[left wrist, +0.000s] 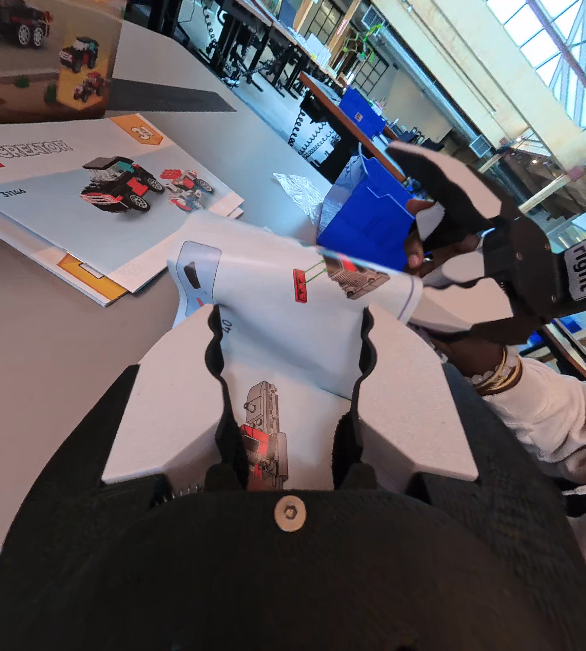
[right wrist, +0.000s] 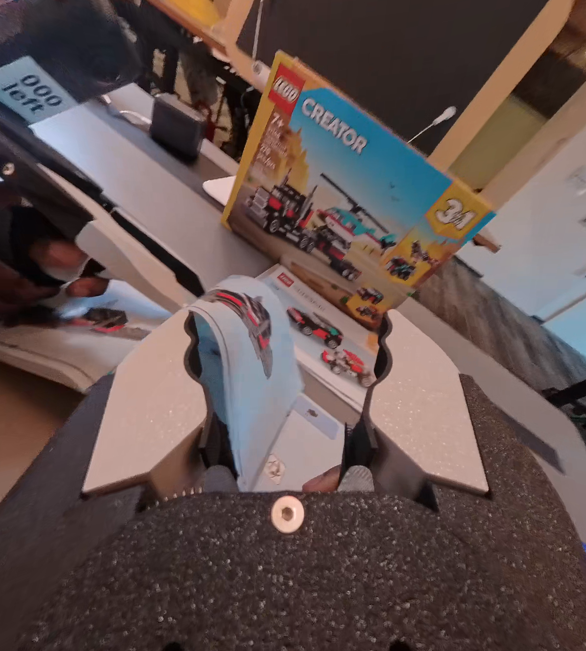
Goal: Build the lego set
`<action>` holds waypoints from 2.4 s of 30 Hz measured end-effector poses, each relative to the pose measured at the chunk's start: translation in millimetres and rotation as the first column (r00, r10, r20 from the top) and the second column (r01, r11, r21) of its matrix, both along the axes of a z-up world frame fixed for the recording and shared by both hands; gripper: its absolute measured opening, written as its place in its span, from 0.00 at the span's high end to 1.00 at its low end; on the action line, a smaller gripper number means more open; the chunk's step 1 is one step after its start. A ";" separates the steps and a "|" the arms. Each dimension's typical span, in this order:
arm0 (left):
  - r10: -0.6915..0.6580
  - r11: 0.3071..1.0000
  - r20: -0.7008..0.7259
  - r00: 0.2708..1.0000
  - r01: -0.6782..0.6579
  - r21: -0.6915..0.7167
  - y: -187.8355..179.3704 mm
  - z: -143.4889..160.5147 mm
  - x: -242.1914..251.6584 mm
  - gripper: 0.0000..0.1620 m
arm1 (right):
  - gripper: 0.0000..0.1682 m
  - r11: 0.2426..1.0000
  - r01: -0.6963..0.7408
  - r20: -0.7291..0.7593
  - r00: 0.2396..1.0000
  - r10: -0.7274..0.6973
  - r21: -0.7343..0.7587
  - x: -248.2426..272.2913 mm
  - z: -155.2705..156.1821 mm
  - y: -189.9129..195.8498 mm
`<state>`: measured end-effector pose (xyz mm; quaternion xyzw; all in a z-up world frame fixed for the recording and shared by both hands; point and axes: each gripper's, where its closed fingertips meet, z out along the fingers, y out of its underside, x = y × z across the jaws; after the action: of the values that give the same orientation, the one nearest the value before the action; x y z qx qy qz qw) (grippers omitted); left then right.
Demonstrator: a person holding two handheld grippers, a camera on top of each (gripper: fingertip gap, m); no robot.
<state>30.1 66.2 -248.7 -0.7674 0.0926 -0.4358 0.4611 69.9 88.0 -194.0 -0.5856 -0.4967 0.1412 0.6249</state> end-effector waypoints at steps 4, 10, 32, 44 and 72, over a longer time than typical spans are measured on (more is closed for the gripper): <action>-0.026 1.000 0.006 1.000 0.026 0.011 -3.1 1.6 2.5 0.52 | 0.44 0.995 0.045 -0.049 0.998 -0.041 0.092 12.5 18.8 6.5; -0.044 0.996 0.007 0.999 0.043 0.072 -8.1 9.5 3.5 0.51 | 0.46 0.984 -0.051 -0.195 0.981 0.018 -0.169 -2.3 10.9 4.9; -0.071 0.988 0.317 0.946 0.023 0.151 -63.0 68.7 -34.7 0.67 | 0.77 0.701 -0.640 -0.274 0.768 0.578 -0.314 -68.9 -14.8 -90.2; -0.090 0.978 0.198 0.976 0.049 0.203 -60.8 70.4 -1.6 0.72 | 0.73 0.324 -0.850 -0.592 0.522 0.613 -0.415 -45.9 5.0 -102.8; 0.438 0.881 -0.056 0.897 -0.416 0.226 -66.2 68.4 -131.6 0.76 | 0.68 0.390 -0.698 -0.290 0.645 0.707 -0.601 -70.1 -52.9 -121.1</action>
<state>-101.5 0.0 -180.2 -0.7383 -0.0096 -0.2700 0.6180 -0.2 -33.1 -246.9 -0.5032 -0.6143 0.5546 0.2488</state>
